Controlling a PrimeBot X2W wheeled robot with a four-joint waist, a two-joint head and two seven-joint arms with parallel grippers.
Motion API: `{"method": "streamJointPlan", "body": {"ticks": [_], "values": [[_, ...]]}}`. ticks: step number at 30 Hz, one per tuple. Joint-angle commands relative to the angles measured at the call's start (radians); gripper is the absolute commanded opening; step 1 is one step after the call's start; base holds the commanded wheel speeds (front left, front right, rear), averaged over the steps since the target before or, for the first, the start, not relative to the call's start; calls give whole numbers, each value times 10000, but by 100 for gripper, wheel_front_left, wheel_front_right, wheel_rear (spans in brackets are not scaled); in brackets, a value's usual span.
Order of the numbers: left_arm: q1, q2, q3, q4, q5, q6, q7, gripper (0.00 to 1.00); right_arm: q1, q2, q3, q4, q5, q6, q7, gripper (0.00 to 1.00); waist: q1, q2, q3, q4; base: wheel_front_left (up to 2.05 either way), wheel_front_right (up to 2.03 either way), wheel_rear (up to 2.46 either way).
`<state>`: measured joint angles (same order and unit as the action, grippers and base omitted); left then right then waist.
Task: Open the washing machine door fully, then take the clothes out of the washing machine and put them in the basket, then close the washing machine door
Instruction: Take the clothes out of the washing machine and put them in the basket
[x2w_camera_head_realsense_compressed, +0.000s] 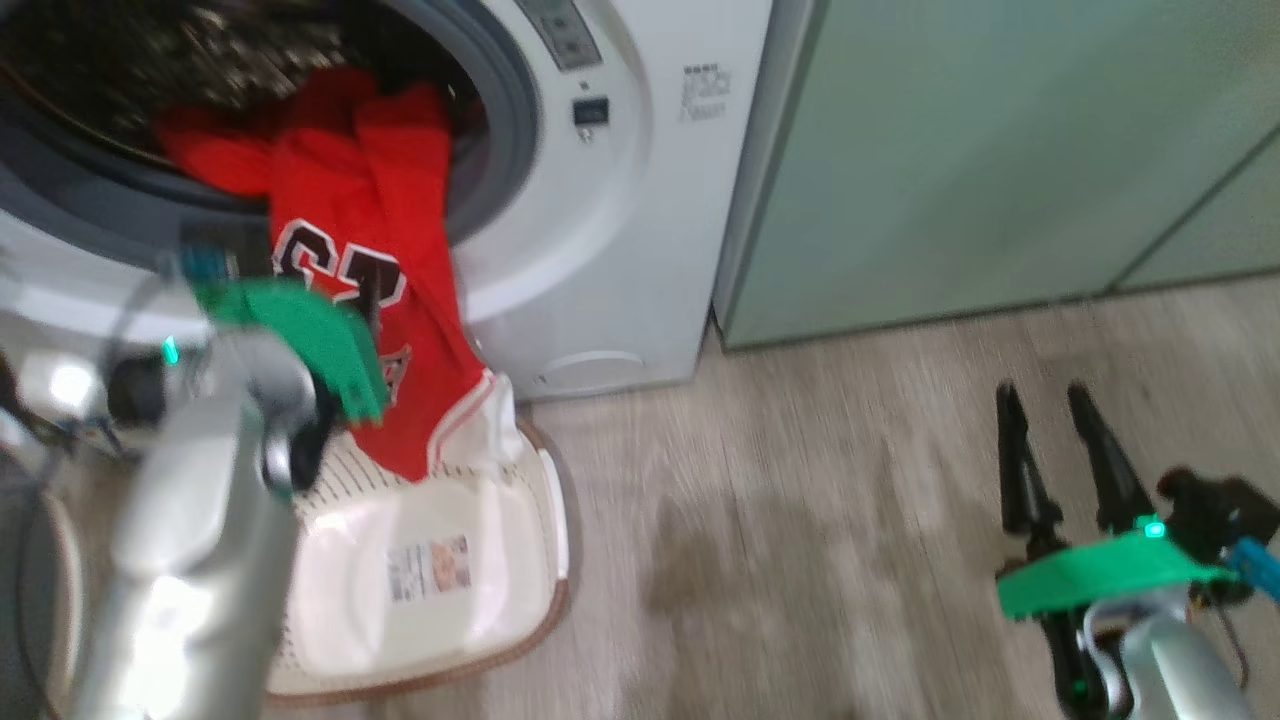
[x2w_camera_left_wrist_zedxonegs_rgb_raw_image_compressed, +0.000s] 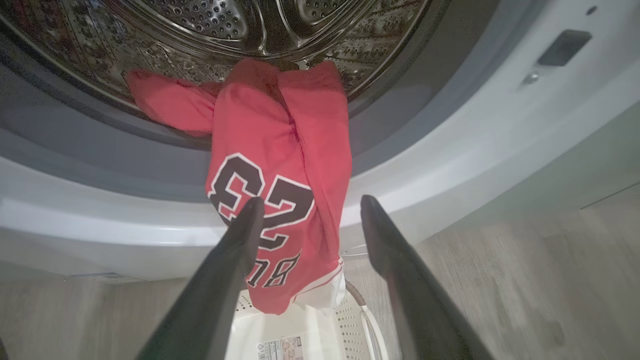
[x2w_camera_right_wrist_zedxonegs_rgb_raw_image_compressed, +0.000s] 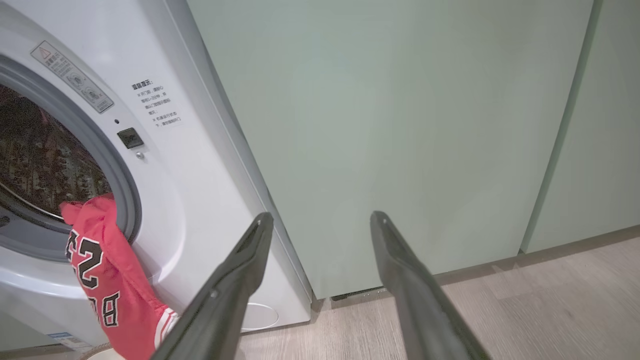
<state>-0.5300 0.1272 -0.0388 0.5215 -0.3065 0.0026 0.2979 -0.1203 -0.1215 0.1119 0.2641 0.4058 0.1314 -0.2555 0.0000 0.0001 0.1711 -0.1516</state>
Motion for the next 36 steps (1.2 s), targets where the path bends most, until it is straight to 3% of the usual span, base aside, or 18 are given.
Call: {"method": "streamJointPlan", "body": {"ticks": [1,13,28,31,36], "values": [[-913,421,272,-198,134,89,131,100,-398,-80,195,-367,25,-7,-63,100,0,-1,692,-314,0,0,0],[-4352,1205,21,2503,708,499,740,100,-1288,51,371,-430,87,-7,-63,100,0,-1,2422,-1147,0,0,0],[-6250,1299,75,5300,379,437,697,100,-1811,181,447,-500,122,-7,-63,100,0,-1,3427,-1556,0,0,0],[-6369,1333,50,5748,345,387,536,0,-1844,197,414,-497,127,-7,-63,100,0,-1,3481,-1580,0,0,0],[-6302,1260,-73,6314,328,198,-294,0,-1729,181,262,-452,86,-7,-63,100,0,-1,3268,-1432,0,0,0]]}}
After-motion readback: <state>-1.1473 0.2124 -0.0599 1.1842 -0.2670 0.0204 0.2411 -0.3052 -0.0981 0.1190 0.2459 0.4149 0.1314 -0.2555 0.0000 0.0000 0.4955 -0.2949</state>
